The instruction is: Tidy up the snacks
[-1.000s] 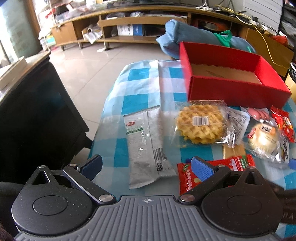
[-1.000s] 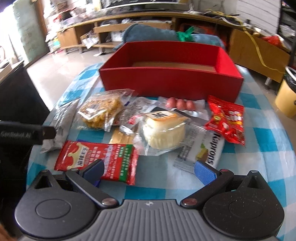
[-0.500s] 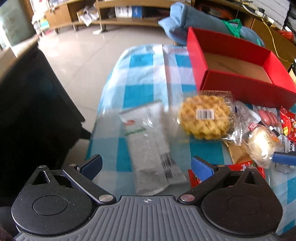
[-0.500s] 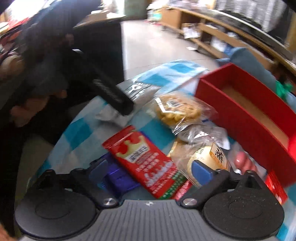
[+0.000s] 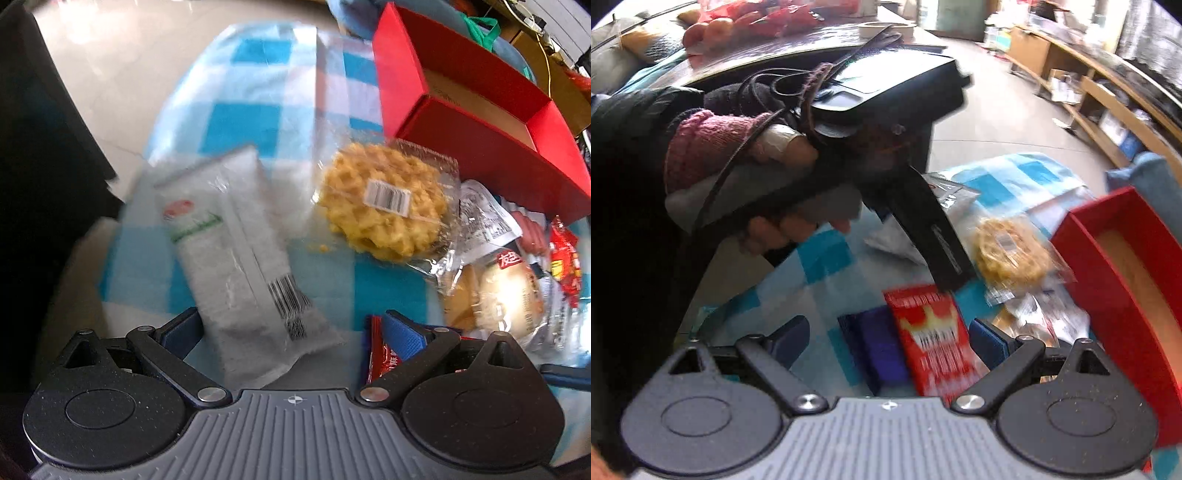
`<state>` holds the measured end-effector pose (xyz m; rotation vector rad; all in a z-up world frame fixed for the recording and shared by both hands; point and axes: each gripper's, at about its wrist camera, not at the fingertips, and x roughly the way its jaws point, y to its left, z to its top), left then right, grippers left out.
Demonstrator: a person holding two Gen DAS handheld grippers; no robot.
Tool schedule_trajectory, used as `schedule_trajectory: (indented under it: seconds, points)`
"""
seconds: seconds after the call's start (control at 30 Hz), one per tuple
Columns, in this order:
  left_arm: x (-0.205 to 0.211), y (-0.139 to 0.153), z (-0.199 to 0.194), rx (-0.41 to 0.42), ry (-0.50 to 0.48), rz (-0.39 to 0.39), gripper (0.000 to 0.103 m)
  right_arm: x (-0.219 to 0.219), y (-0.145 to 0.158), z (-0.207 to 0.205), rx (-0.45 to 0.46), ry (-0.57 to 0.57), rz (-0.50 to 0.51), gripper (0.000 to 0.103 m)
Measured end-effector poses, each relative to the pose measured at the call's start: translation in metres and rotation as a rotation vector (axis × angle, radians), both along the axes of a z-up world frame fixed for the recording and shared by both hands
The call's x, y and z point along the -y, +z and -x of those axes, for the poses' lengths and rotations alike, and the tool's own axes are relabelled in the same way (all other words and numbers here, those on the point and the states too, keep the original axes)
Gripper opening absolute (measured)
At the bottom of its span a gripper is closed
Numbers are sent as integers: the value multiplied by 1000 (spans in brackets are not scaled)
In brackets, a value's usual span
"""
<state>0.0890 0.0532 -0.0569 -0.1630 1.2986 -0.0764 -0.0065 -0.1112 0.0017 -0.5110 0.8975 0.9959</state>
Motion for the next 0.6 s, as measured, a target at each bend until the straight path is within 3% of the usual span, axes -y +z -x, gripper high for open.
schedule_trajectory:
  seconds: [0.13, 0.3, 0.5, 0.57, 0.6]
  points:
    - [5, 3, 2, 16, -39, 49, 103, -7, -33, -23, -49, 7, 51, 88]
    - [16, 4, 4, 51, -106, 87, 103, 7, -47, -38, -79, -38, 50, 87]
    - [30, 7, 9, 8, -232, 231, 101, 21, -59, -37, -106, -82, 38, 86]
    - [31, 13, 11, -3, -290, 235, 100, 23, -57, -33, -139, -83, 9, 81]
    - [33, 19, 11, 4, -336, 208, 100, 24, -57, -33, -159, -90, -1, 72]
